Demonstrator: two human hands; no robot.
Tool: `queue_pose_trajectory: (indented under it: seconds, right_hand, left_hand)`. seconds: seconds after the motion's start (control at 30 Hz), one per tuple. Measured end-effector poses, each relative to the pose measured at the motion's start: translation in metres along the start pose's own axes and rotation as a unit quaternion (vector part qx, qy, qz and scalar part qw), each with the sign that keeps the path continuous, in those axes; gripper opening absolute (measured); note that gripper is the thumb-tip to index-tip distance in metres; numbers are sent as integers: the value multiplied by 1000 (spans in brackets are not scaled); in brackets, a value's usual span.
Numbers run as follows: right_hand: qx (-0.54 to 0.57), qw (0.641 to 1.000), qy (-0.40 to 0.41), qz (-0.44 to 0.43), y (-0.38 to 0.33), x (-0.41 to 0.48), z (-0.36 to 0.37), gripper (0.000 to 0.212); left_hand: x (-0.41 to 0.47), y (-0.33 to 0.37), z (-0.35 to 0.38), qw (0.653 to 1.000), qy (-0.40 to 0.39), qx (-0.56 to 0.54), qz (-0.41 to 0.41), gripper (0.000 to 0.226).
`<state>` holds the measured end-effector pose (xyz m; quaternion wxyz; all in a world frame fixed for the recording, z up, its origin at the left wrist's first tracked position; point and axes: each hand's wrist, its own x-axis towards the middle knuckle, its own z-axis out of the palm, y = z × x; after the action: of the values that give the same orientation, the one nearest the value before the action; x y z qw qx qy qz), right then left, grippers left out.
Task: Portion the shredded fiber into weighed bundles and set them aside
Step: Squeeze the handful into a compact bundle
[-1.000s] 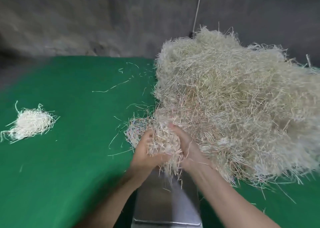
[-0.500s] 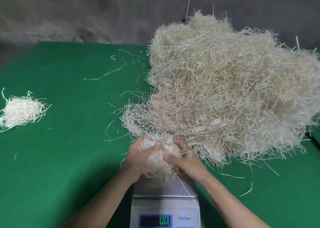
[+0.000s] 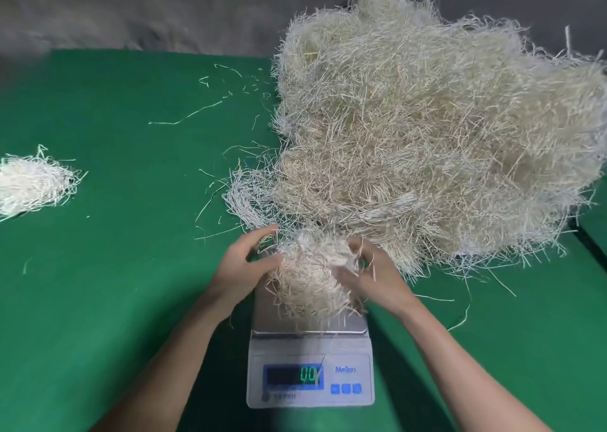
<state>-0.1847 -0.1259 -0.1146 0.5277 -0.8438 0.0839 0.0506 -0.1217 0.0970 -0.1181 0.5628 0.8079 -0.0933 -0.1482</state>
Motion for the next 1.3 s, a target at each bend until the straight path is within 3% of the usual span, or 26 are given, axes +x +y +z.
queue_pose_trajectory:
  seconds: [0.13, 0.23, 0.43, 0.67, 0.83, 1.0, 1.3]
  right_hand:
    - [-3, 1000, 14, -16, -1, 5, 7, 36]
    - [48, 999, -13, 9, -1, 4, 5, 32]
    - [72, 997, 1, -26, -8, 1, -14, 66]
    - [24, 997, 49, -55, 7, -11, -40, 31]
    - [52, 996, 58, -31, 10, -23, -67, 33]
    - [155, 971, 142, -114, -11, -33, -77, 43]
    - [117, 973, 124, -157, -27, -28, -61, 39]
  left_hand:
    - [-1, -5, 14, 996, -22, 78, 24, 45]
    - [-3, -10, 15, 998, 7, 45, 30, 35]
    - [-3, -6, 10, 990, 80, -114, 20, 31]
    - [-11, 1, 2, 980, 146, -130, 37, 21]
    - [-18, 4, -7, 976, 177, -112, 56, 23]
    - [-22, 15, -11, 968, 192, -152, 58, 32]
    - [-23, 28, -8, 969, 176, -153, 82, 35]
